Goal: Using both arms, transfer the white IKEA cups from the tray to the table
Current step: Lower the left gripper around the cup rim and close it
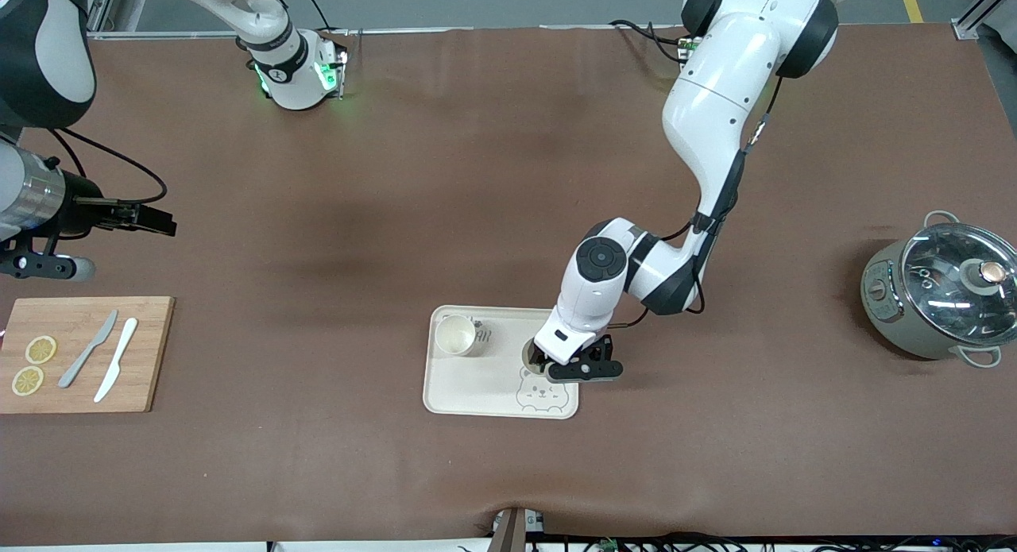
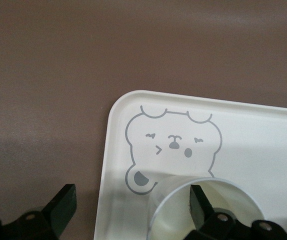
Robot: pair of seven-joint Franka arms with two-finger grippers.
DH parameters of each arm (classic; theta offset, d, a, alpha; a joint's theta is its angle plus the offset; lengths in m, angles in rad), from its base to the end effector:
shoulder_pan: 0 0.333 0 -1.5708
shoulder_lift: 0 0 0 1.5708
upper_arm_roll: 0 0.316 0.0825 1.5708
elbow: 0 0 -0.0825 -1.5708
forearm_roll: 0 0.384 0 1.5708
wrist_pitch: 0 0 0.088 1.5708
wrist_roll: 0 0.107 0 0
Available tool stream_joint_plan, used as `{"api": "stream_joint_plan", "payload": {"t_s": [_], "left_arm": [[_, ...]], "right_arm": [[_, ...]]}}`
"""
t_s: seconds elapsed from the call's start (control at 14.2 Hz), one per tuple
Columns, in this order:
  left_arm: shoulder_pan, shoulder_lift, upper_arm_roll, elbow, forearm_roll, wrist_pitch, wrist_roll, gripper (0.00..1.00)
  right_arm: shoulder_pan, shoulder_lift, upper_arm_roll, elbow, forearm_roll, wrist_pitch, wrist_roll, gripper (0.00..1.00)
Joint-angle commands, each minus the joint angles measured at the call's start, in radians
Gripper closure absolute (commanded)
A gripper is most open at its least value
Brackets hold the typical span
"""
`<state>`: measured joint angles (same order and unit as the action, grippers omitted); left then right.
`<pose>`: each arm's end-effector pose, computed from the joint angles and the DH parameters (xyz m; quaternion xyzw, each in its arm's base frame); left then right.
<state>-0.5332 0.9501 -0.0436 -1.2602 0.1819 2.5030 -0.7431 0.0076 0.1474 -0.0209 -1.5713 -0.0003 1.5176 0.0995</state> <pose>0.6564 -0.4168 0.2100 0.9877 0.0295 0.1449 0.0516 0.5848 -0.0071 0.5361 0.9934 -0.0561 -0.1002 0.0060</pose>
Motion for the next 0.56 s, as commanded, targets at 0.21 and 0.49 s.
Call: {"api": "stream_joint_plan", "payload": {"t_s": [0.21,0.49], "left_arm": [[-0.002,-0.001,0.004,0.010,0.024,0.007,-0.033,0.35],[-0.002,-0.005,0.004,0.010,0.019,0.008,-0.047,0.61]], "right_arm": [[-0.009,0.033,0.016,0.008,0.016,-0.005,0.017,0.00],[-0.009,0.075,0.016,0.011,0.025,0.009,0.019,0.00]]}}
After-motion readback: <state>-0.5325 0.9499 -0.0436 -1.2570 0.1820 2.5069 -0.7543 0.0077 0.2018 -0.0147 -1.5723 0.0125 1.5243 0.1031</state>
